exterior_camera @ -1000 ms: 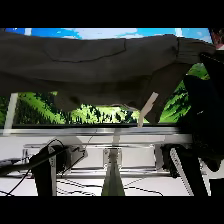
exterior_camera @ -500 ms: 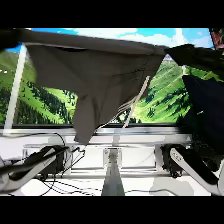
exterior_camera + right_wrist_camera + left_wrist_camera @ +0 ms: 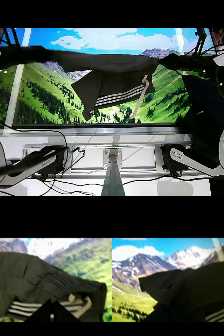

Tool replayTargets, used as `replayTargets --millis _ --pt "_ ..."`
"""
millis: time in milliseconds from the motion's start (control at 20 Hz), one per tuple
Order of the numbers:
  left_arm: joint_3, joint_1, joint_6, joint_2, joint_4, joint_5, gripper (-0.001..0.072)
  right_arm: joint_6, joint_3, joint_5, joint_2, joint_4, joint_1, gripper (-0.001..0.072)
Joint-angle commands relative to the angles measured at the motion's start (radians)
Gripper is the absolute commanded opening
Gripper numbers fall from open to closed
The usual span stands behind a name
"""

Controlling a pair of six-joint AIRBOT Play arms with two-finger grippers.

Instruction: Fold the clothes and pants, and hang the long-sleeved shirts on hangers.

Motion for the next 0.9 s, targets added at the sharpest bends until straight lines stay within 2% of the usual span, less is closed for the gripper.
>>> replayTargets --millis 0,50,150,300,350,400,450,500,650,750,850 --pt "-0.015 -0.029 -0.077 0.031 0.038 -0.382 0.0001 0.001 -0.001 0.139 -0.012 -0.238 0.001 0.0019" --pt "-0.048 -0.043 -0.096 0.031 0.038 -0.396 0.0001 0.001 -0.001 0.178 -0.014 -0.297 0.001 0.0019" --pt "-0.164 -0.08 -0.097 0.03 0.037 -0.309 0.0001 0.001 -0.006 0.24 -0.021 -0.378 0.001 0.002" --pt "-0.367 -0.125 -0.125 0.023 0.002 -0.153 0.0003 -0.001 -0.034 0.304 -0.047 -0.386 0.001 0.0018" --pt "-0.417 -0.135 -0.126 0.019 -0.002 -0.117 0.0025 -0.001 -0.045 0.284 -0.059 -0.389 0.001 0.0052" --pt "-0.449 -0.142 -0.125 0.015 -0.001 -0.089 0.0204 0.001 -0.052 0.248 -0.071 -0.386 0.001 0.0291" --pt "-0.471 -0.143 -0.126 0.009 -0.005 -0.064 0.0637 0.014 -0.056 0.2 -0.085 -0.377 0.001 0.0463" --pt "-0.478 -0.144 -0.127 0.004 -0.009 -0.043 0.0693 0.044 -0.056 0.15 -0.105 -0.364 0.001 0.0464" --pt "-0.479 -0.144 -0.126 -0.003 -0.036 0.012 0.0702 0.071 -0.055 0.071 -0.191 -0.311 0.001 0.0476" --pt "-0.479 -0.144 -0.126 -0.003 -0.05 0.047 0.0701 0.071 -0.054 0.039 -0.261 -0.269 0.001 0.0549" --pt "-0.479 -0.144 -0.126 -0.003 -0.05 0.064 0.0701 0.071 -0.029 0.006 -0.328 -0.259 0.001 0.0571"
